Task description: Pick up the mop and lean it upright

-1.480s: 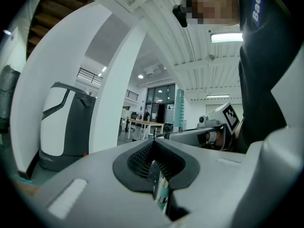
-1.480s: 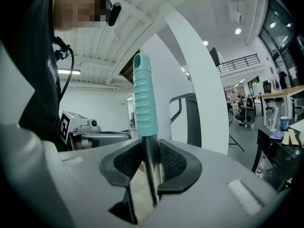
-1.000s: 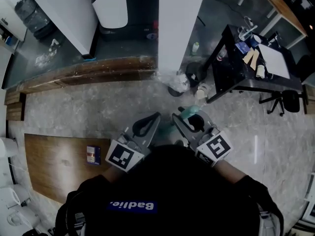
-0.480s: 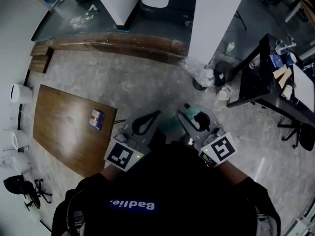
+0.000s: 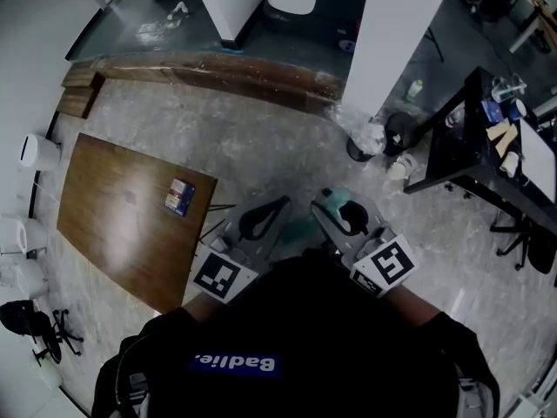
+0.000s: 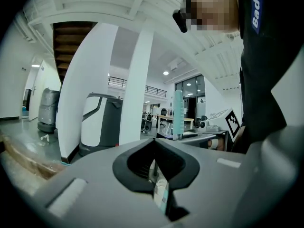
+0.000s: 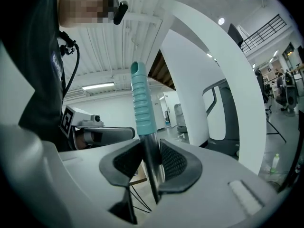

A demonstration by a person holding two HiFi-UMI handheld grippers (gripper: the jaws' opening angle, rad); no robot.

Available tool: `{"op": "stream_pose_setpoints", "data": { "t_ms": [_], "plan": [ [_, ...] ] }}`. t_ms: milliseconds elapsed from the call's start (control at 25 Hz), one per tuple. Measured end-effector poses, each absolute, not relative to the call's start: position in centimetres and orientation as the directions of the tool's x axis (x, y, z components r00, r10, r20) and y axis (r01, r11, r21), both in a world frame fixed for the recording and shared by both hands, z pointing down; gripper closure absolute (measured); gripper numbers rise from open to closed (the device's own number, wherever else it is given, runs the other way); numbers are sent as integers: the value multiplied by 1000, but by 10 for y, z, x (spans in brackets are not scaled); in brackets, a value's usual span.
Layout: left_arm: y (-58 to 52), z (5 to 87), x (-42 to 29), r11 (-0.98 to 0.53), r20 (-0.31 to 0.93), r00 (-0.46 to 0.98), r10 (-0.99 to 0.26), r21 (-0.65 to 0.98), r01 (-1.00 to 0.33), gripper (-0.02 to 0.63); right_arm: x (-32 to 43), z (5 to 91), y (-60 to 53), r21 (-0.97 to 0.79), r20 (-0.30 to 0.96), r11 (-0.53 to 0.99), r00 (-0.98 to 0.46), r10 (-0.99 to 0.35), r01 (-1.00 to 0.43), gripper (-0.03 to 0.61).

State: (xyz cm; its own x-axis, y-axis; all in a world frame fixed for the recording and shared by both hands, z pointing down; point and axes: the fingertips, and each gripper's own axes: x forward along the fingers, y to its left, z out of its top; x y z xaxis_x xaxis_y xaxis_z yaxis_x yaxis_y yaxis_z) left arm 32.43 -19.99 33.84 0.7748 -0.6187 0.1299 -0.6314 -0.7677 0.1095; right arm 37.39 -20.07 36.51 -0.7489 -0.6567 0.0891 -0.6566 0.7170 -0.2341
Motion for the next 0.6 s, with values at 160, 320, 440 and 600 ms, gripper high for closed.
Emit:
{"op": "stream_pose_setpoints", "data": {
  "t_ms": [160,320,440,600],
  "plan": [
    [-180,335,293,-794,96,802,-589,115,-597,594,342,363,-177,-205,114,701,-728,-676,-683,466],
    [-153,329,247,-818,69,827,-558,120,-562,594,307,359,-150,-185,145,654,-678,-720,-734,466],
    [-133,332,216,-840,49,850,-525,132,-526,594,284,356,-132,-167,156,611,-633,-758,-774,468],
    [-109,334,187,-859,26,872,-489,162,-486,594,260,346,-112,-169,148,547,-570,-808,-820,471]
  ]
}}
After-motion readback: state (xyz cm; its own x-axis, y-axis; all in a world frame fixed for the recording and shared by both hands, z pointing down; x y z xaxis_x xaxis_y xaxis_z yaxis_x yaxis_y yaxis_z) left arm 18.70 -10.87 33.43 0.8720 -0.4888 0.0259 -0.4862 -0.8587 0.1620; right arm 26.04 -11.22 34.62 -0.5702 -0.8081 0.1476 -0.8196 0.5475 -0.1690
